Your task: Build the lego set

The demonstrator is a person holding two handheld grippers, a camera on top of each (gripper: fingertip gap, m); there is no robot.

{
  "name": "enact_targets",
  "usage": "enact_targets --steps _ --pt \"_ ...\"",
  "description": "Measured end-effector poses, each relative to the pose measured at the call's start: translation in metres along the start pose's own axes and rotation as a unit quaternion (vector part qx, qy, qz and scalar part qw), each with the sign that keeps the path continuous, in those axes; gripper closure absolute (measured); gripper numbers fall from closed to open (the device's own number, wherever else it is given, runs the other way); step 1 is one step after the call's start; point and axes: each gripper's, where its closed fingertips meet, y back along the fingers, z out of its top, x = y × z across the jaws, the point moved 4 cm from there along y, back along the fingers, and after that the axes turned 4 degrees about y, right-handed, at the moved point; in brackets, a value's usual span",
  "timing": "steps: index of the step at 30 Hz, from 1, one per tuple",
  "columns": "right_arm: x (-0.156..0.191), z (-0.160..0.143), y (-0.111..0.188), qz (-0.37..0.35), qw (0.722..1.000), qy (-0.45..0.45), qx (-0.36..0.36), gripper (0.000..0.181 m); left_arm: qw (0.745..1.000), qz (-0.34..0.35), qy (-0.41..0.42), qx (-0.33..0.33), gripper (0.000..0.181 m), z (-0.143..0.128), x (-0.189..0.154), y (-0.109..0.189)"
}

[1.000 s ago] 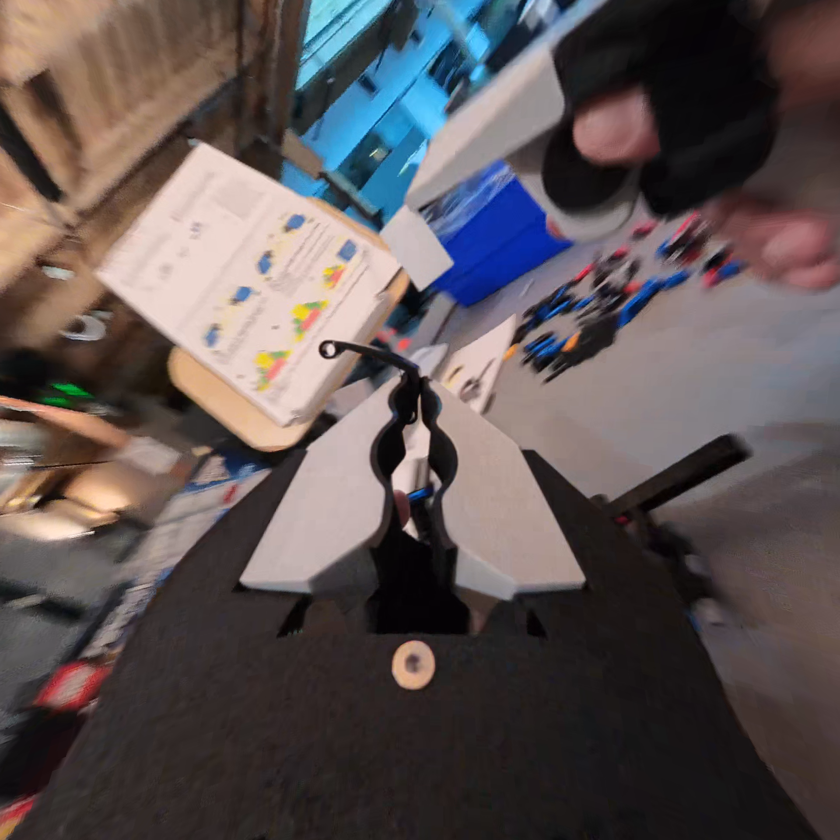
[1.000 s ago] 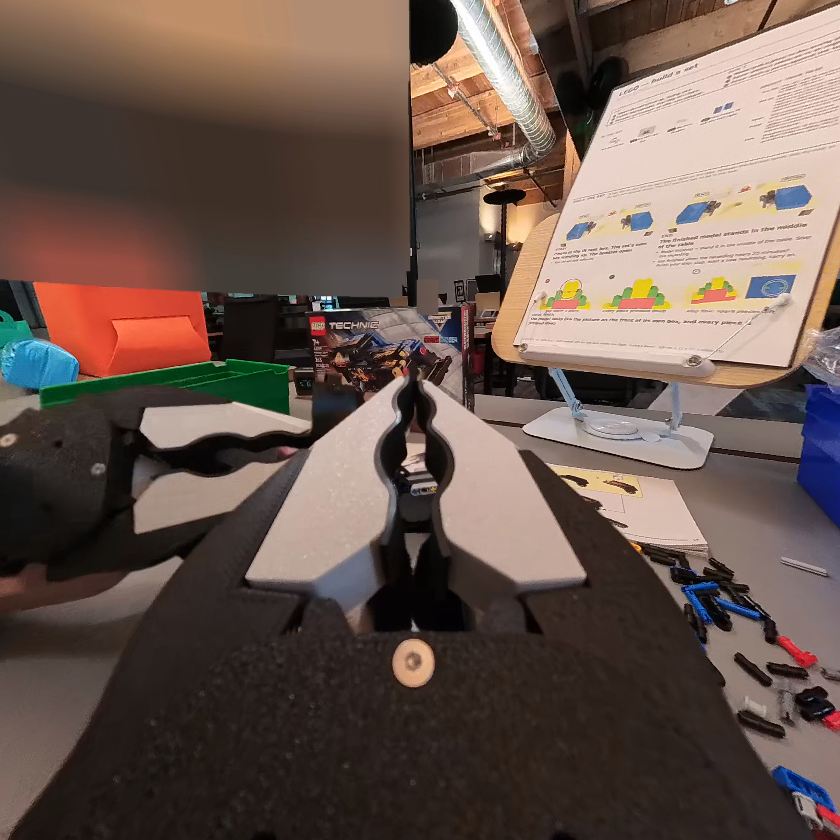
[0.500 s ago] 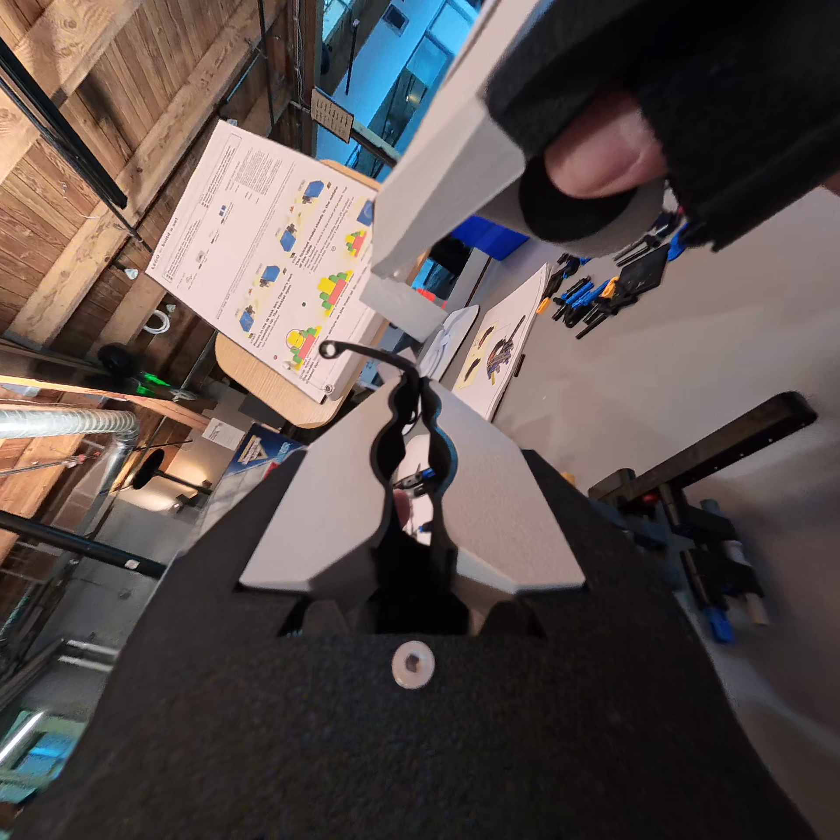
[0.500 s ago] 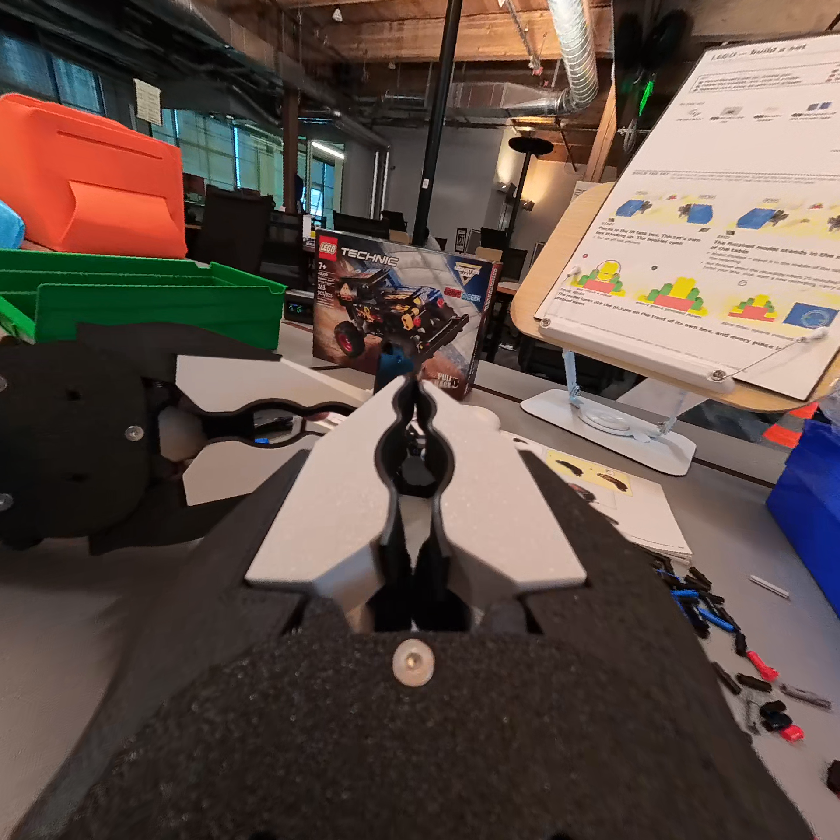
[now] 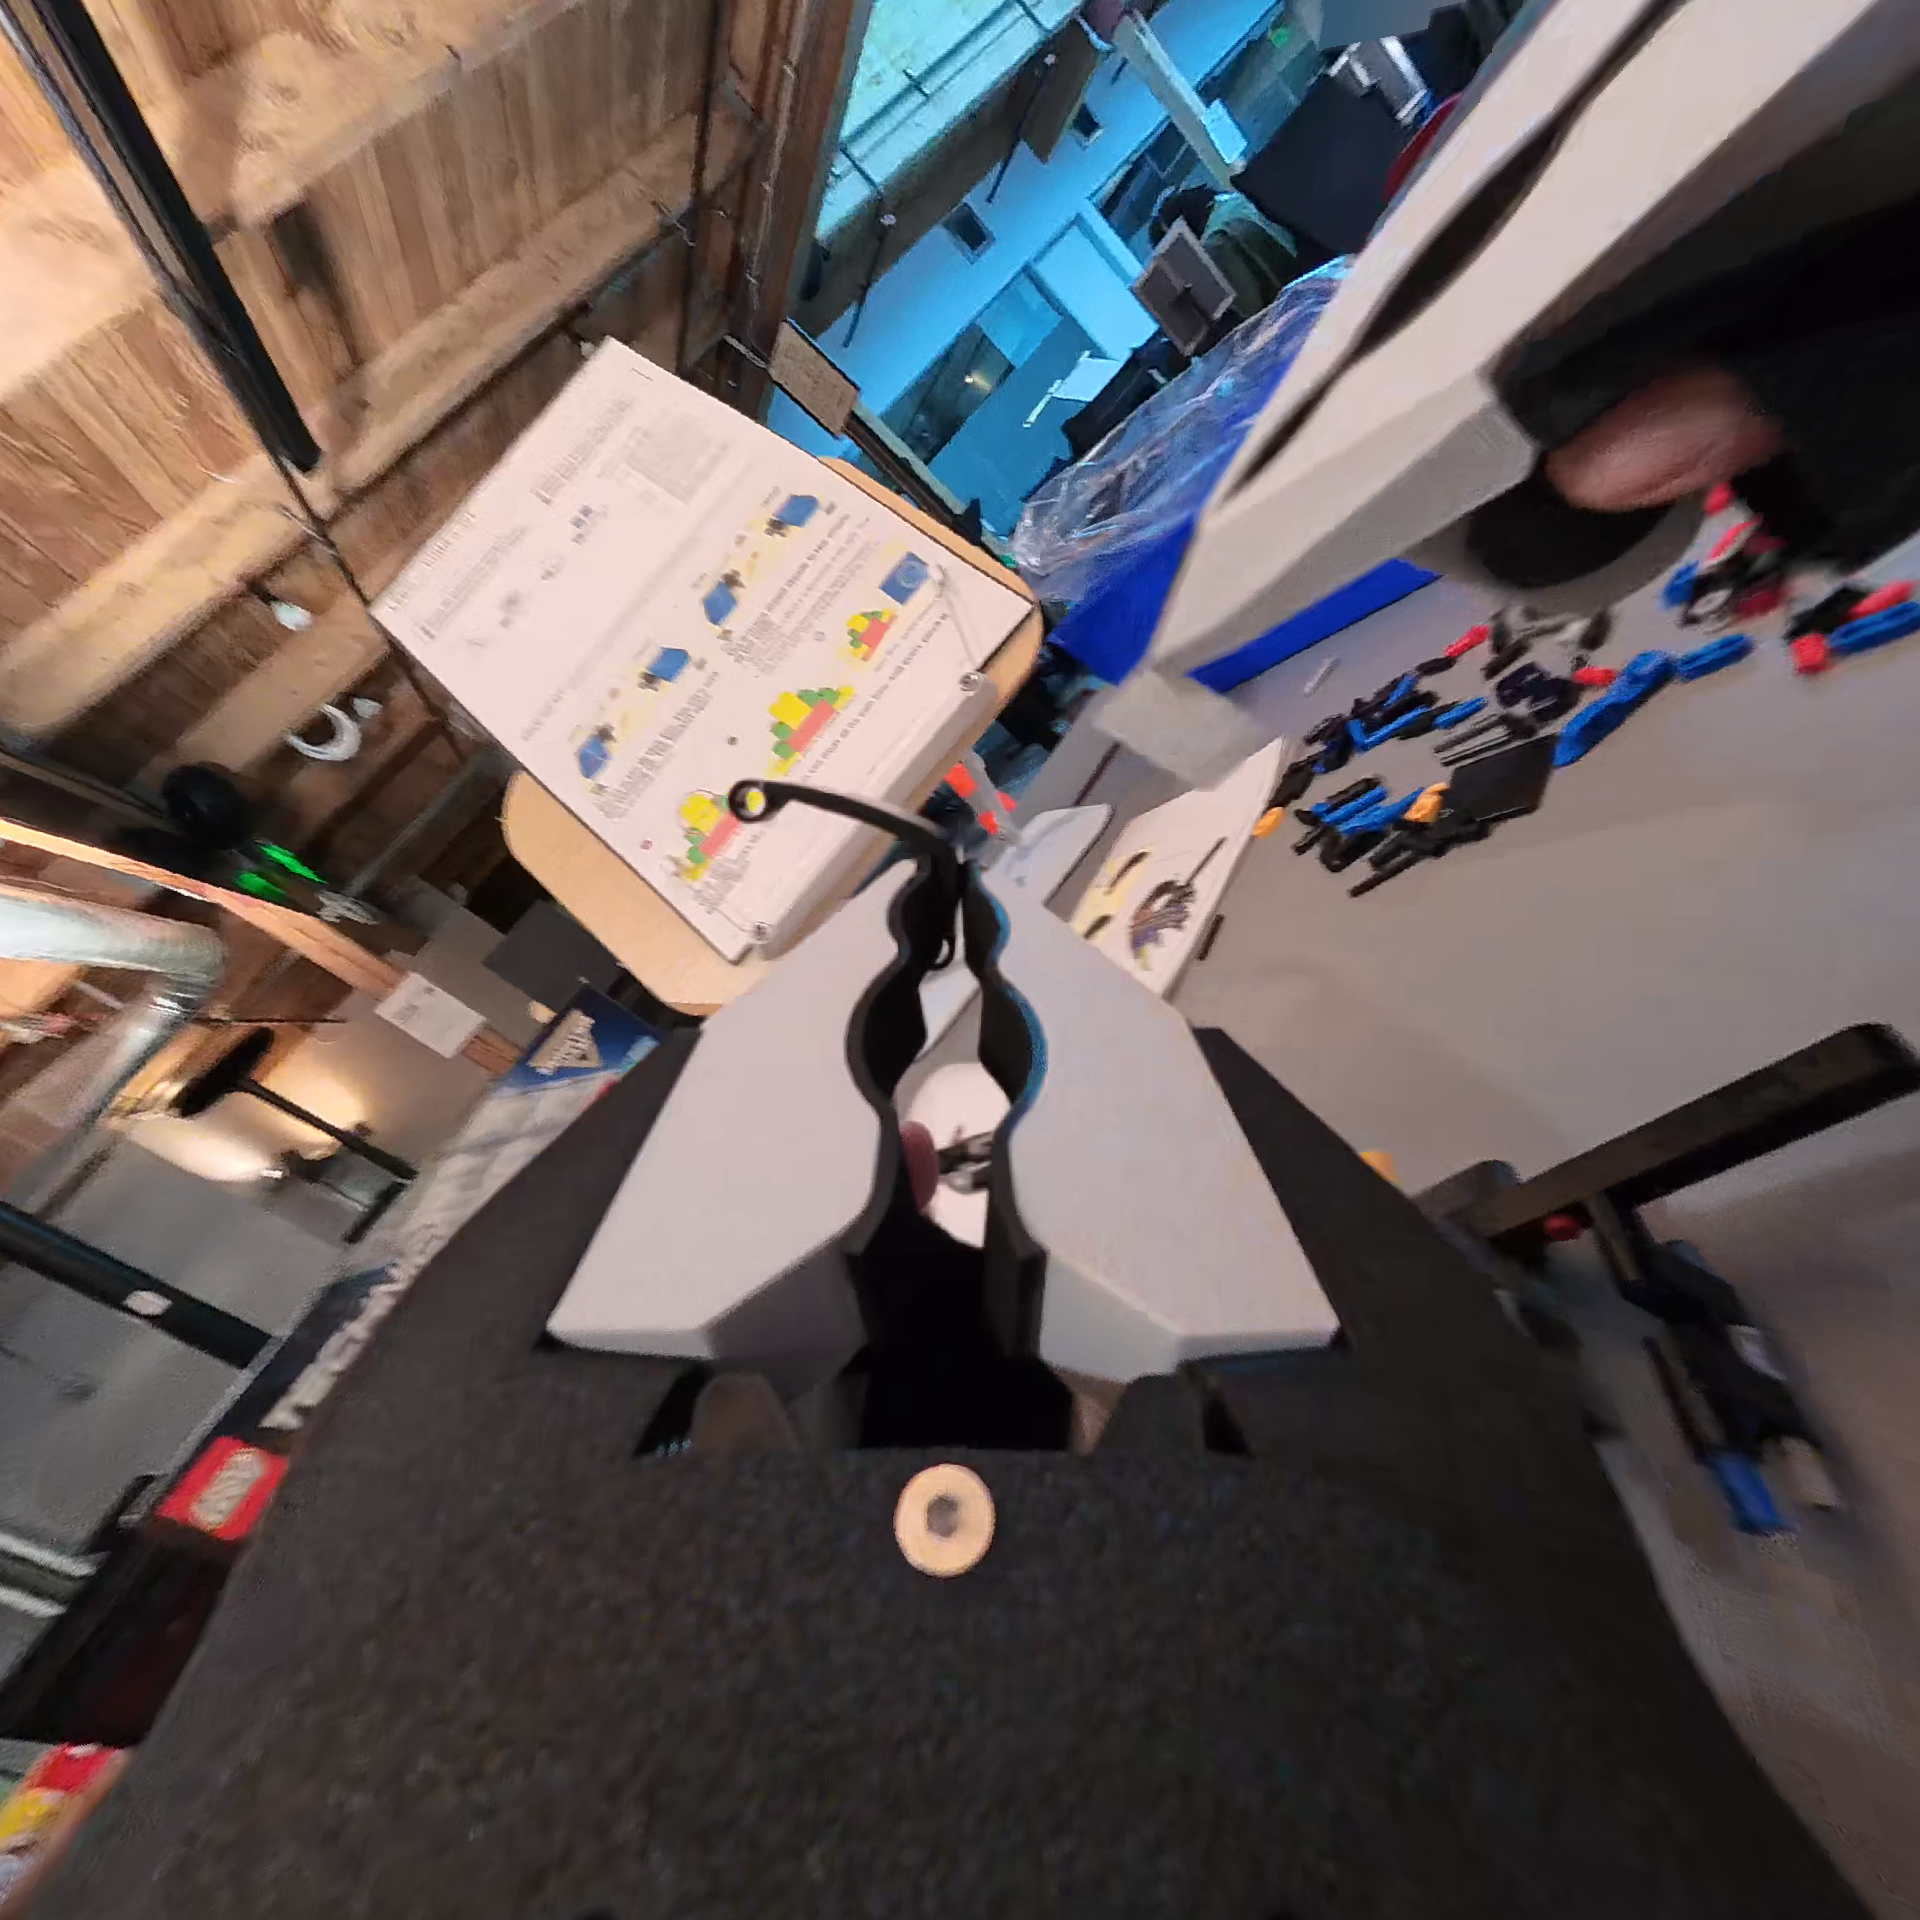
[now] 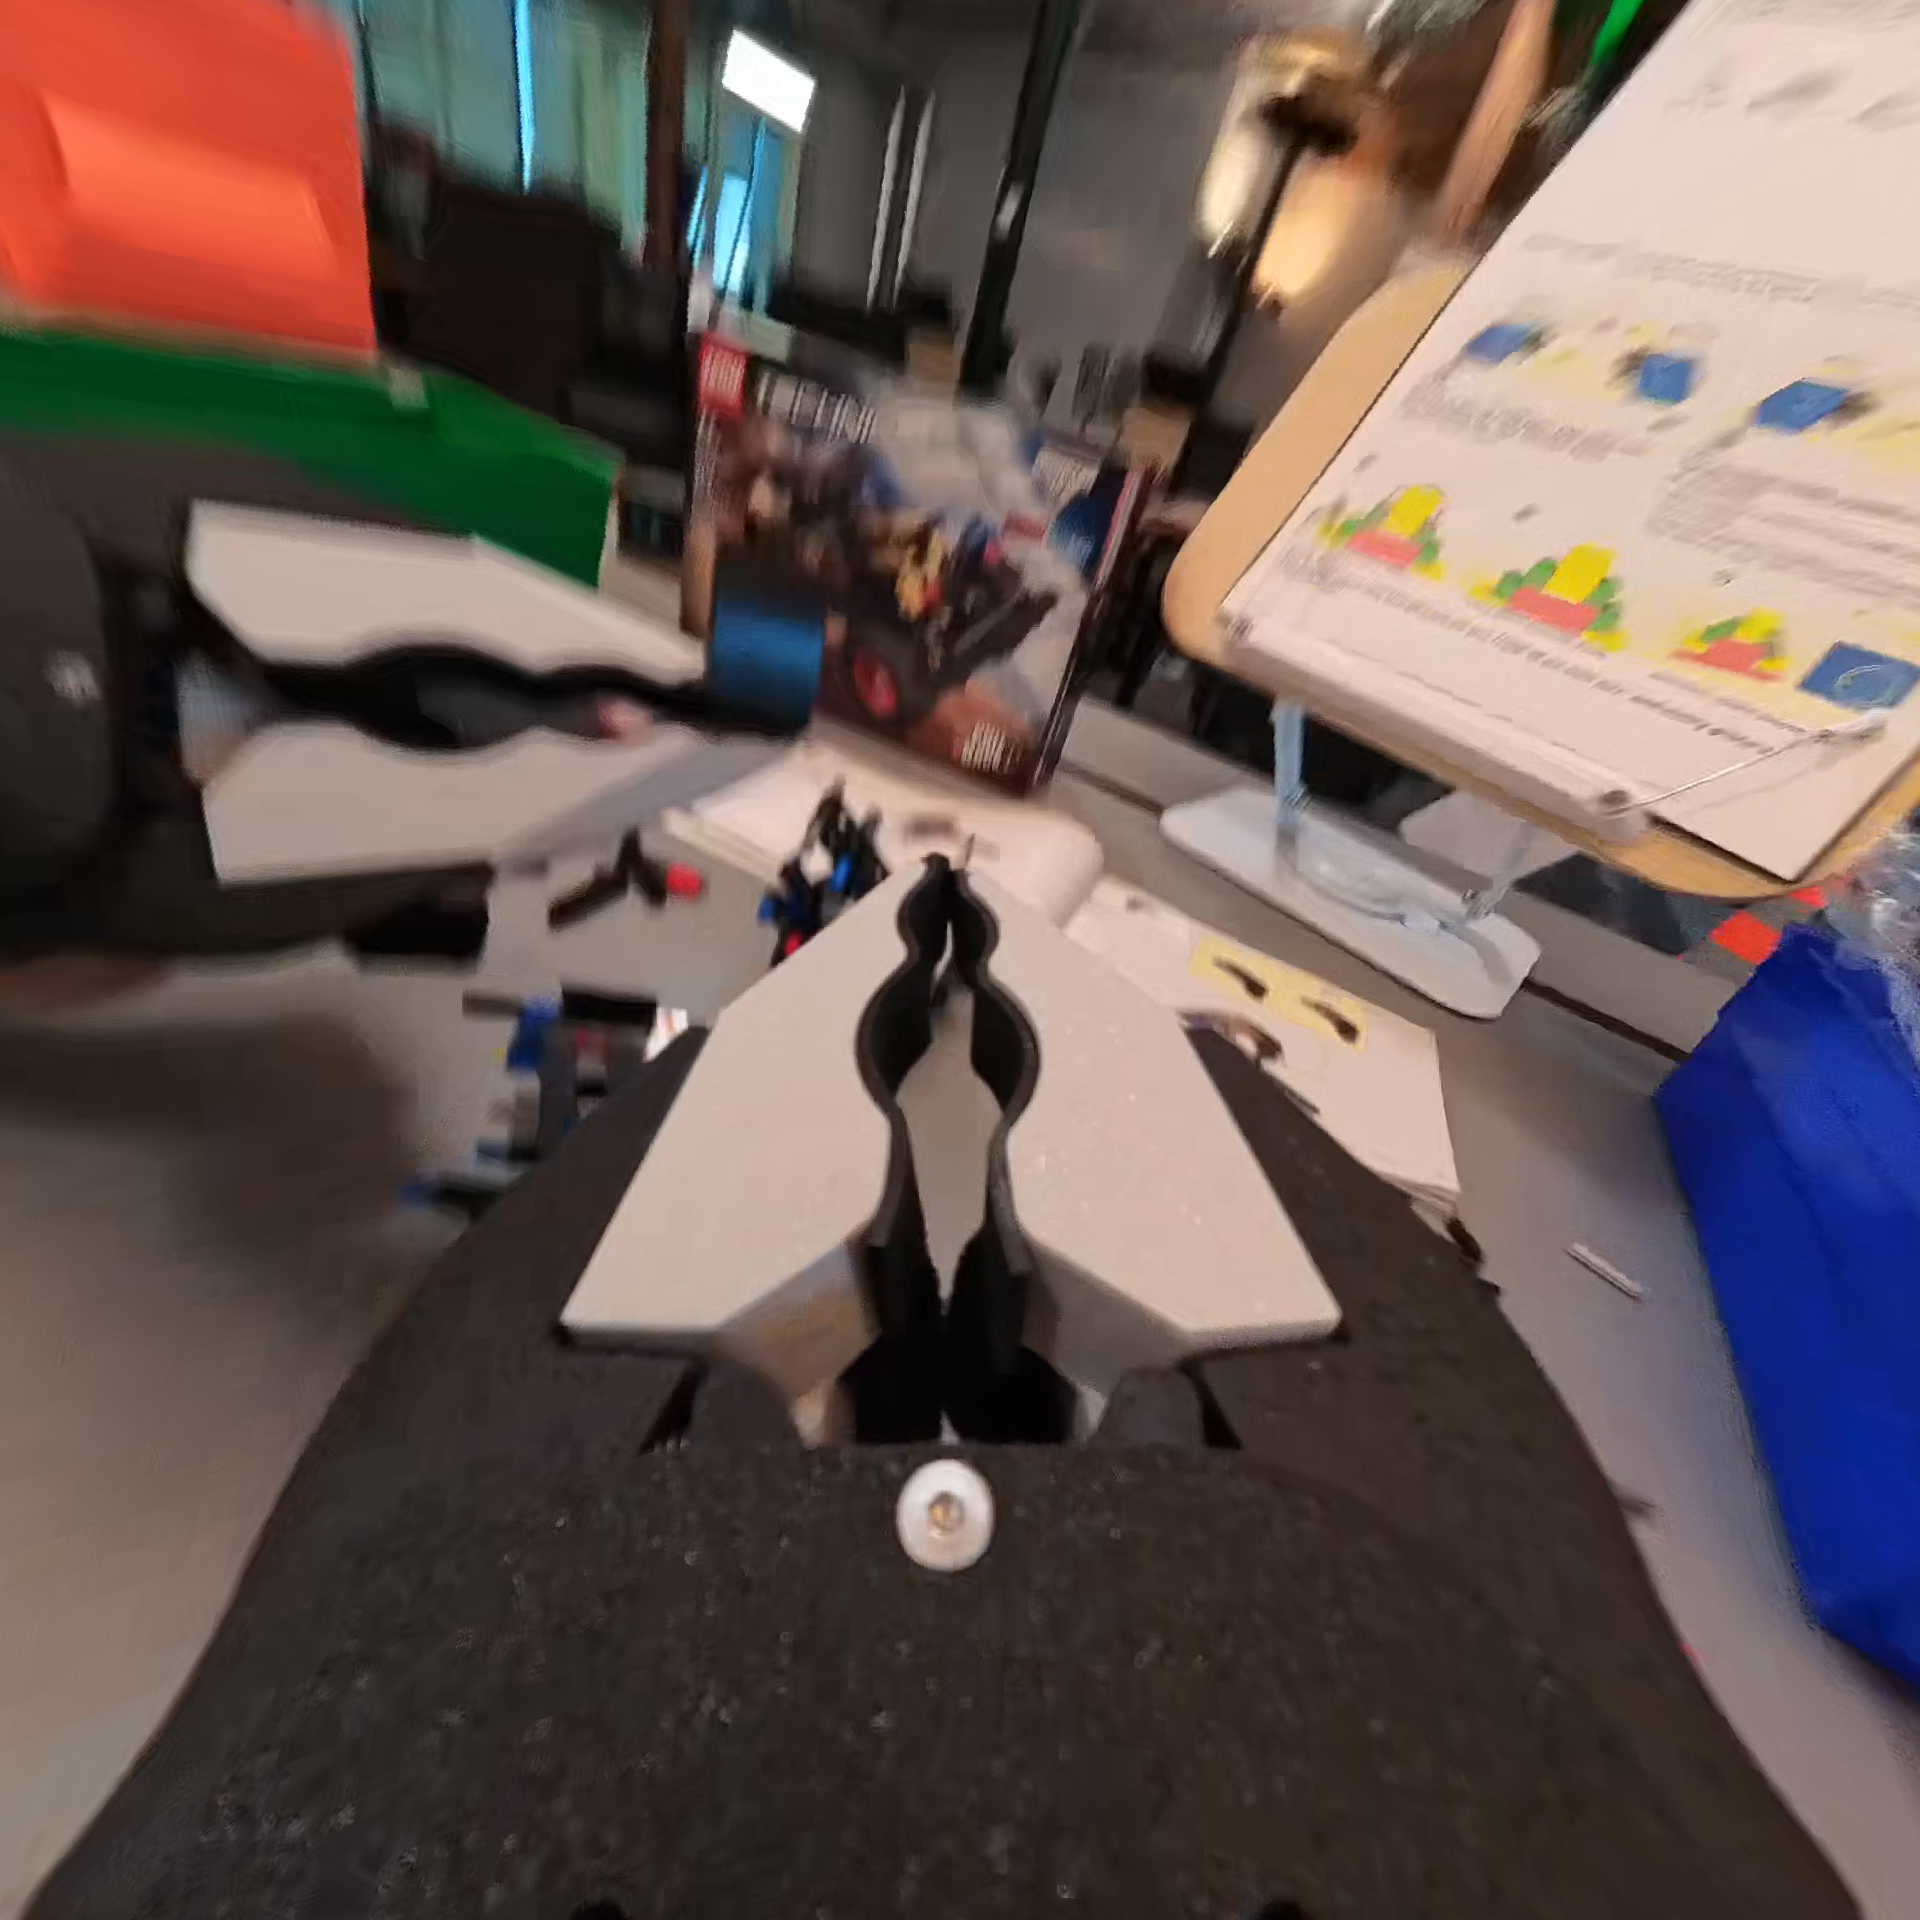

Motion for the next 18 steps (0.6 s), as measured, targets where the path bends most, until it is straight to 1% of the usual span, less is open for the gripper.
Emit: enact_targets --steps 1,2,3,5,6,7,8,9,10,12,13,14,15,16,17,18 --pt "-0.001 -0.004 0.001 0.028 0.999 0.019 0.035 0.181 1.000 0.011 -0.012 -0.002 0.180 0.001 0.004 0.001" --pt "-0.006 -0.006 0.004 0.039 0.998 0.014 0.056 0.181 1.000 0.018 -0.011 -0.006 0.180 0.004 0.008 0.002" --pt "-0.009 -0.005 0.008 0.058 0.996 -0.011 0.061 0.181 1.000 0.014 0.002 -0.012 0.180 0.008 0.011 0.004" --pt "-0.007 0.001 0.014 0.129 0.986 -0.093 0.045 0.181 0.999 -0.009 0.047 -0.013 0.180 0.015 0.013 0.011" --pt "-0.003 0.005 0.015 0.175 0.975 -0.135 0.033 0.181 0.997 -0.009 0.080 -0.011 0.180 0.019 0.016 0.017" --pt "0.000 0.010 0.017 0.216 0.962 -0.168 0.006 0.181 0.993 -0.017 0.114 -0.007 0.180 0.023 0.016 0.024" --pt "-0.001 0.015 0.019 0.243 0.949 -0.198 -0.028 0.181 0.989 -0.036 0.142 0.007 0.180 0.026 0.012 0.032" --pt "-0.005 0.017 0.019 0.261 0.936 -0.232 -0.049 0.181 0.985 -0.053 0.157 0.035 0.180 0.026 0.005 0.039" --pt "-0.007 0.016 0.020 0.283 0.919 -0.267 -0.063 0.181 0.983 -0.054 0.161 0.067 0.180 0.025 -0.001 0.048" --pt "-0.012 0.014 0.024 0.330 0.878 -0.333 -0.094 0.181 0.982 -0.052 0.130 0.126 0.180 0.024 -0.011 0.070" --pt "-0.012 0.011 0.027 0.353 0.859 -0.358 -0.102 0.181 0.978 -0.048 0.109 0.173 0.180 0.020 -0.015 0.081" --pt "-0.011 0.005 0.030 0.372 0.844 -0.373 -0.097 0.181 0.970 -0.048 0.102 0.216 0.180 0.014 -0.019 0.093" --pt "-0.007 -0.002 0.033 0.386 0.838 -0.374 -0.087 0.181 0.954 -0.075 0.116 0.266 0.181 0.005 -0.028 0.105" --pt "-0.003 -0.009 0.037 0.395 0.839 -0.366 -0.080 0.181 0.925 -0.115 0.151 0.329 0.181 -0.008 -0.042 0.119" --pt "0.000 -0.016 0.039 0.400 0.842 -0.353 -0.073 0.181 0.894 -0.145 0.199 0.375 0.180 -0.018 -0.054 0.132" --pt "0.002 -0.021 0.042 0.403 0.845 -0.344 -0.069 0.181 0.868 -0.161 0.251 0.397 0.180 -0.024 -0.064 0.142"
